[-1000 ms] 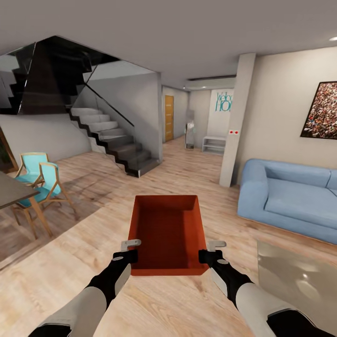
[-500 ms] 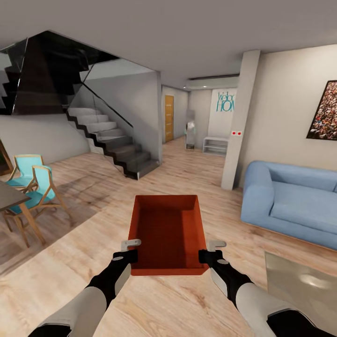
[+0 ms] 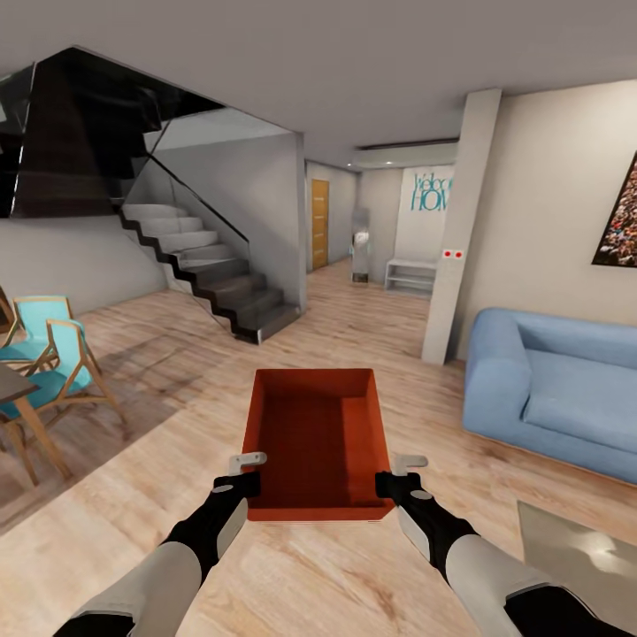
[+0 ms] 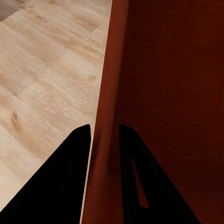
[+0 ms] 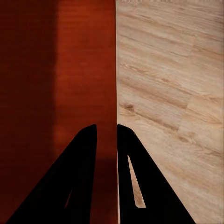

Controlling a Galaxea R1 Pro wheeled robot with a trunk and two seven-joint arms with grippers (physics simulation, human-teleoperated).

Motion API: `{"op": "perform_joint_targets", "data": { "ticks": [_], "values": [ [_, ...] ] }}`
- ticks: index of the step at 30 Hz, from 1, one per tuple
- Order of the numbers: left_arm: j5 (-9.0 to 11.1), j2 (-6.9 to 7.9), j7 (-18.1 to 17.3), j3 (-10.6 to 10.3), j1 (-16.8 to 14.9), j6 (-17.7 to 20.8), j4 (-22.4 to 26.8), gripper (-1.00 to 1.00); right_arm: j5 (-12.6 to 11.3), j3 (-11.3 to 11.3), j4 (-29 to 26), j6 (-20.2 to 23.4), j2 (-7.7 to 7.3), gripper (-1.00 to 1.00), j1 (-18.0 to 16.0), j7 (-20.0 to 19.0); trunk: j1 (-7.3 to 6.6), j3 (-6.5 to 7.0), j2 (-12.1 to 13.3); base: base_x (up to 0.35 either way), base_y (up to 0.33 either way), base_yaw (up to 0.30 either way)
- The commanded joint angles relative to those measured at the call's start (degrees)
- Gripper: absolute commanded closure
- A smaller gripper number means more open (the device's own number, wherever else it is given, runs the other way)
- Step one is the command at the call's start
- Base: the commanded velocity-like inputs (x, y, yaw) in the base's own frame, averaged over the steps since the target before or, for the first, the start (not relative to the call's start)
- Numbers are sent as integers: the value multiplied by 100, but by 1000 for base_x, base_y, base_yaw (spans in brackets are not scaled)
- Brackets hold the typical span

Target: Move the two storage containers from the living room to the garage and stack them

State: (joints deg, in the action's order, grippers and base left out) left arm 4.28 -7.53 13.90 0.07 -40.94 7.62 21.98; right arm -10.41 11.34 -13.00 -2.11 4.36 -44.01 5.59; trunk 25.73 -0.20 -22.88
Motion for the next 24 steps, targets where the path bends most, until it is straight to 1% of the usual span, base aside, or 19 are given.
{"op": "perform_joint_targets", "data": {
  "ticks": [1,24],
  "values": [
    [-103,190,254,81,-1,38,35,100,-66,-80,17,-26,-6,100,-2,48,5,-2,-4,321,0,0],
    [-100,190,254,81,-1,38,35,100,-66,-80,17,-9,-7,100,-2,48,5,-2,-4,321,0,0]
  ]
}}
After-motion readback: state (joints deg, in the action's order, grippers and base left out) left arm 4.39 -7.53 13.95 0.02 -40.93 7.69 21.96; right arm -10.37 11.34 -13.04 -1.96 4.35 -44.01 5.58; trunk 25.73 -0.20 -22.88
